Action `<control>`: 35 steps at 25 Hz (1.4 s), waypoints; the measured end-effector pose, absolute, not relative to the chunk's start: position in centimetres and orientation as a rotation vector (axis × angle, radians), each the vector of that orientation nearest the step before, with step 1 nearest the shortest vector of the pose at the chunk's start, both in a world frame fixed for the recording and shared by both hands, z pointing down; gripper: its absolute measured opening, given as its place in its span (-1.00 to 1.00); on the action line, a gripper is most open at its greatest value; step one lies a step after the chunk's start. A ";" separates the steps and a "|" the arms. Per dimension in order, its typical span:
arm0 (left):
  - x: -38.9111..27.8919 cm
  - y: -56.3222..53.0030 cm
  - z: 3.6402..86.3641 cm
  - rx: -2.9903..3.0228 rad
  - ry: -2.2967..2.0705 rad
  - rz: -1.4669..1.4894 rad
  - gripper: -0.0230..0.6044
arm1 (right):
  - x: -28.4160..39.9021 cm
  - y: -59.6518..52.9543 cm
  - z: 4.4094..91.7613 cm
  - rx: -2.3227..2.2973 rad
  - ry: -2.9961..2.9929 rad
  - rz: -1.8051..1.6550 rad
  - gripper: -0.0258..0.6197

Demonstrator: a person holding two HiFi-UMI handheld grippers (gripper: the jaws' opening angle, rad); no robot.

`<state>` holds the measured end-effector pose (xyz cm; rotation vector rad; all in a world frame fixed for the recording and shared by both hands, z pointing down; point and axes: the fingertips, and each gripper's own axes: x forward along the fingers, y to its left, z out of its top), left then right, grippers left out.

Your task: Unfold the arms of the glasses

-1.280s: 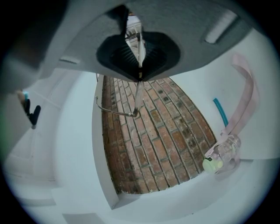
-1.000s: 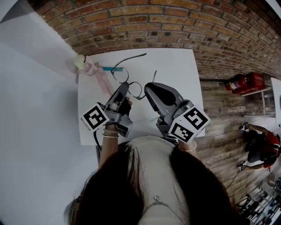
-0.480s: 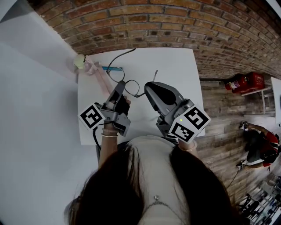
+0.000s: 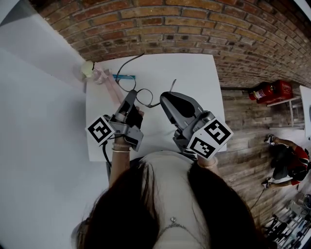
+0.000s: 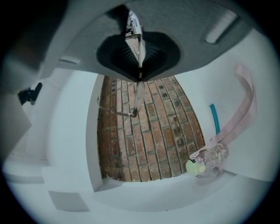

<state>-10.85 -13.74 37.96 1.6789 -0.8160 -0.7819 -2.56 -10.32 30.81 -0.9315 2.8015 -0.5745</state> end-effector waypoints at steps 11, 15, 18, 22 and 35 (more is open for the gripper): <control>-10.6 -13.5 38.0 1.674 -0.816 -0.785 -0.85 | -2.5 -10.0 30.6 -0.908 2.797 -0.565 -0.85; -10.5 -13.5 37.9 1.681 -0.820 -0.782 -0.85 | -2.5 -10.0 30.4 -0.892 2.797 -0.561 -0.81; -10.4 -13.4 37.9 1.682 -0.822 -0.777 -0.85 | -2.3 -9.9 30.4 -0.893 2.797 -0.563 -0.79; -10.2 -13.4 38.0 1.684 -0.821 -0.771 -0.85 | -2.1 -9.9 30.4 -0.894 2.794 -0.560 -0.77; -10.4 -13.4 38.3 1.685 -0.839 -0.763 -0.86 | -1.5 -9.5 30.3 -0.897 2.783 -0.548 -0.77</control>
